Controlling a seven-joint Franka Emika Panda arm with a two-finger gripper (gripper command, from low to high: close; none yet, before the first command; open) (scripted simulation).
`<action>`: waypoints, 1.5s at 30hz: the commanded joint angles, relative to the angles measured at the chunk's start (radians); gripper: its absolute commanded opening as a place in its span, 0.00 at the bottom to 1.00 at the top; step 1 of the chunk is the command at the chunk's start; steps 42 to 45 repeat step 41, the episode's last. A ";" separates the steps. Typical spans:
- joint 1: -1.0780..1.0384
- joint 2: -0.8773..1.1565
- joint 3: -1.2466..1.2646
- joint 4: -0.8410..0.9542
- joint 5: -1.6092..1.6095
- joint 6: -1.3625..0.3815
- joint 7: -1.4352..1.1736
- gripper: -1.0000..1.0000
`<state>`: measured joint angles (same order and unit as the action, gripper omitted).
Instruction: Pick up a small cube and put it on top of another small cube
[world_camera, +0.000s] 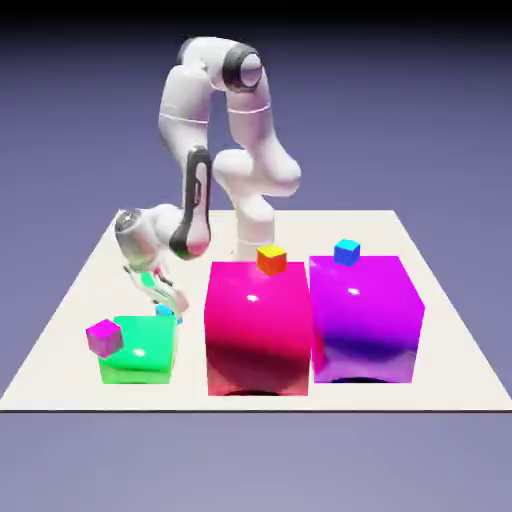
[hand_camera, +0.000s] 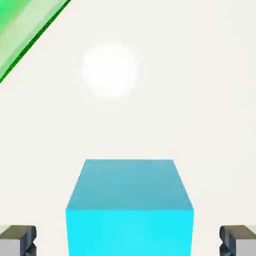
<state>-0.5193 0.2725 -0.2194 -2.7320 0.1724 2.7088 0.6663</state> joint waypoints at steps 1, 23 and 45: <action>0.000 0.000 0.000 0.000 0.000 0.000 0.000 0.00; 0.210 -0.518 0.098 0.208 -0.131 -0.758 0.350 0.00; 0.320 -0.760 0.408 0.158 0.099 -0.855 0.667 1.00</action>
